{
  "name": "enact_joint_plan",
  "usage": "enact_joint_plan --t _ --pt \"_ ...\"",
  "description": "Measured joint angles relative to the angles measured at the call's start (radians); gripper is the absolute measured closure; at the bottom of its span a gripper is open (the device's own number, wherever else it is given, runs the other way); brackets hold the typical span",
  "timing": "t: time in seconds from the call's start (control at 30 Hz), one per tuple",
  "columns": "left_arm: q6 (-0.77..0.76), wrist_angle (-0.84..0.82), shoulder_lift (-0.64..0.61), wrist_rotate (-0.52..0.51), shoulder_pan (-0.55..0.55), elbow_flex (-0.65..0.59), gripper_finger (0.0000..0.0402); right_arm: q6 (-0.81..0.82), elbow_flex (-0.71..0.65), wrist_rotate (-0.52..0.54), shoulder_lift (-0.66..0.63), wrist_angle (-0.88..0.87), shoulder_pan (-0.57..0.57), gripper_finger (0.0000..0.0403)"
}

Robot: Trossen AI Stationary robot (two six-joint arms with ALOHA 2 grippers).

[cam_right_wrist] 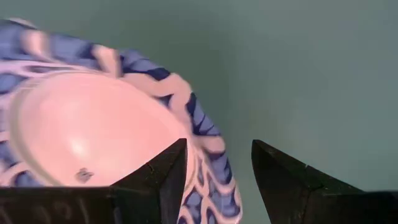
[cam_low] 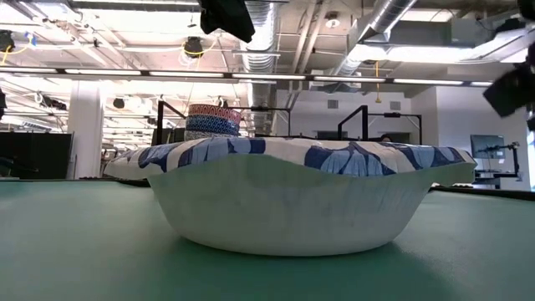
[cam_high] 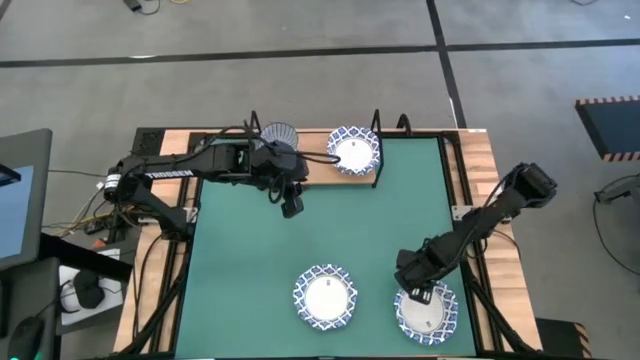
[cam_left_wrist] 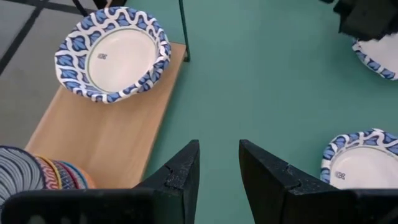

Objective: Place and stack bowls onto a shelf
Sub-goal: Stack the white patterned bowl on top of the stacked white patterned bowls on the shelf

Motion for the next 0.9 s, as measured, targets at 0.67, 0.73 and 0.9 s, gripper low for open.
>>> enact_joint_plan --t 0.67,0.73,0.9 --pt "-0.147 0.06 0.0 0.035 -0.007 0.0 0.0262 0.158 0.017 0.325 -0.154 0.094 -0.145 0.0371" --pt "-0.157 0.101 0.0 0.043 -0.007 0.0 0.0254 0.18 0.017 0.373 -0.188 0.093 -0.177 0.0381" --pt "-0.155 0.209 0.022 0.045 -0.008 0.003 0.0247 0.21 0.017 0.468 -0.269 0.125 -0.259 0.038"
